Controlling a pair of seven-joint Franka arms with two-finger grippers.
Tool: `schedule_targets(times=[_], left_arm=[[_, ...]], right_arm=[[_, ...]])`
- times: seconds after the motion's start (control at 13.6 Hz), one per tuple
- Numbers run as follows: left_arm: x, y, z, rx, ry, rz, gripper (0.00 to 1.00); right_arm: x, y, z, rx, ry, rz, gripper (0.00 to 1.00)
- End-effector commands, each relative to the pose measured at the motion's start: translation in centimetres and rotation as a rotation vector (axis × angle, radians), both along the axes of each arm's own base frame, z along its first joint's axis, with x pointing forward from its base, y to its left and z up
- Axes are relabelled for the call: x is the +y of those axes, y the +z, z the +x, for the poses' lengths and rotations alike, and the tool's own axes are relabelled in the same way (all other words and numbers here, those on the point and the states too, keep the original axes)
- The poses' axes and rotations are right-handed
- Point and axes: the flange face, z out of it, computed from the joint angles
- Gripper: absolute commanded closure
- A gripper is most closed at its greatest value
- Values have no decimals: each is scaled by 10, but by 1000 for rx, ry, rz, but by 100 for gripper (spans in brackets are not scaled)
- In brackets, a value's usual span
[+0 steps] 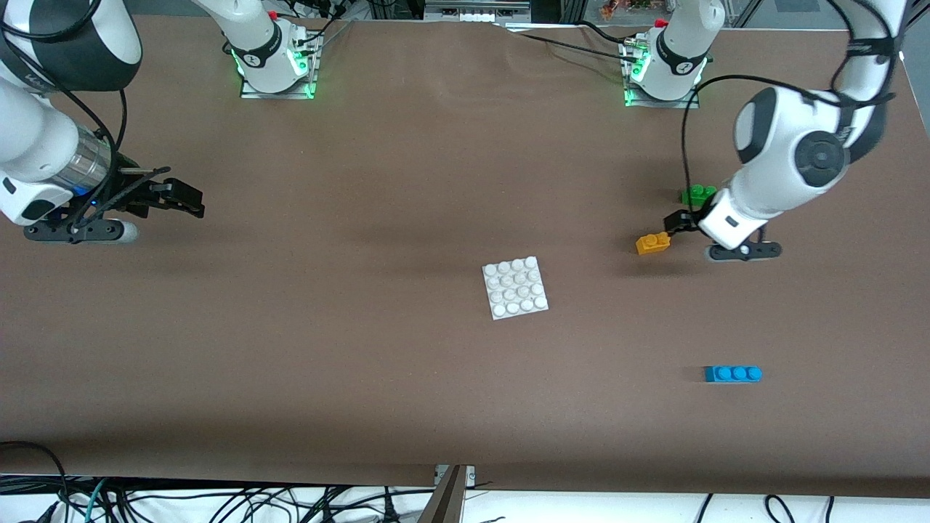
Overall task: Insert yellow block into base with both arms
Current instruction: 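Release the plate and retract the right gripper while the left gripper grasps the yellow block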
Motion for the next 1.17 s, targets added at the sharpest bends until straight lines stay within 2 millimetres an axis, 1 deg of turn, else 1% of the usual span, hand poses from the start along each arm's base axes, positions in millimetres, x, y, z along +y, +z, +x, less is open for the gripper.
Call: schedule_targets(times=[0.0, 0.07, 0.15, 0.22, 0.29, 0.37, 0.51, 0.66, 0.81, 1.03, 1.1], left_arm=[[-13, -27, -3, -30, -15, 4, 0], [-14, -40, -1, -36, -60, 35, 0], [-14, -53, -3, -41, -70, 39, 0], [-14, -64, -7, -61, -67, 36, 0], [-14, -78, -13, -66, -60, 30, 0], [-14, -88, -17, -64, -60, 26, 0], [-14, -97, -21, -67, -54, 23, 0], [-14, -106, -23, -55, -51, 22, 0], [-13, -122, -26, -52, -46, 15, 0], [-11, -129, -28, -52, -43, 11, 0], [-11, -130, -29, -50, -43, 11, 21]], right_arm=[[-2, 0, 12, -11, 10, -10, 0], [6, -5, 21, -11, 25, -15, 0], [9, -3, 30, -19, 29, -24, 0], [7, -1, 34, -29, 26, -15, 0], [2, -2, 36, -30, 14, -10, 0], [3, -5, 37, -27, 15, -10, 0], [5, -4, 36, -26, 14, -12, 0], [0, 1, 34, -27, 13, -13, 0], [-3, 2, 34, -26, 2, -17, 0], [-8, 1, 35, -26, -12, -22, 0], [-12, 1, 35, -27, -14, -24, 0]])
